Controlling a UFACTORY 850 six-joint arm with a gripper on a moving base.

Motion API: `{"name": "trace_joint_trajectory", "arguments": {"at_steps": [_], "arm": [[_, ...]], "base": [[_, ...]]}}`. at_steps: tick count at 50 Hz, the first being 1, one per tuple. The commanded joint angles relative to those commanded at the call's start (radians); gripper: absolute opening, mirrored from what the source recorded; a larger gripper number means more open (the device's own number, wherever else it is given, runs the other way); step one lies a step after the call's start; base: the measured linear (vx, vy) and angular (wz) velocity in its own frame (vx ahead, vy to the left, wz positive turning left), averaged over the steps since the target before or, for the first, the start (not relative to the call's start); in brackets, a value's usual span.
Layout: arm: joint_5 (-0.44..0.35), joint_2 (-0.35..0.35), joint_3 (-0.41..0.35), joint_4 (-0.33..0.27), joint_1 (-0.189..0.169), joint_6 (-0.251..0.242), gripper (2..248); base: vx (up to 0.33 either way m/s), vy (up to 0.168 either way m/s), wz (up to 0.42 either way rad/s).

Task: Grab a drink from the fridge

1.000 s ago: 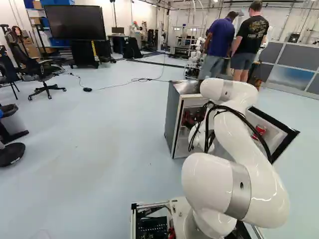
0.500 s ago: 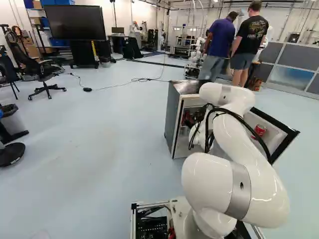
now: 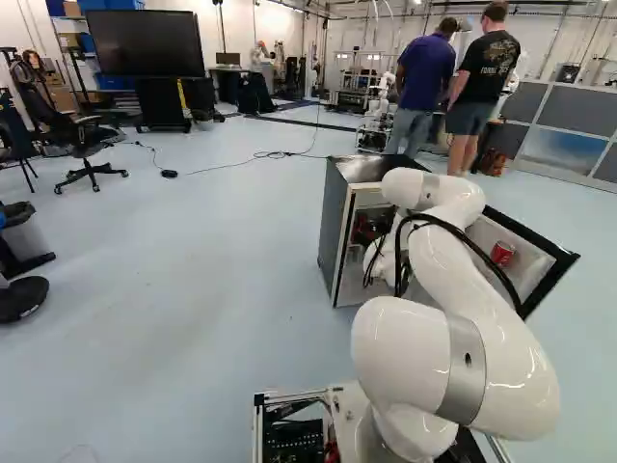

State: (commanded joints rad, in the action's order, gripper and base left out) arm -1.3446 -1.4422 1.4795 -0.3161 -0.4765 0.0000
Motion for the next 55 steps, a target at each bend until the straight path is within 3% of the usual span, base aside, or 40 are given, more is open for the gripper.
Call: {"name": "trace_joint_trajectory", "arguments": {"at_steps": [55], "arm": [[0.018, -0.088, 0.161, 0.0, 0.002, 0.0, 247]], "base": [[0.0, 0.0, 0.0]]}}
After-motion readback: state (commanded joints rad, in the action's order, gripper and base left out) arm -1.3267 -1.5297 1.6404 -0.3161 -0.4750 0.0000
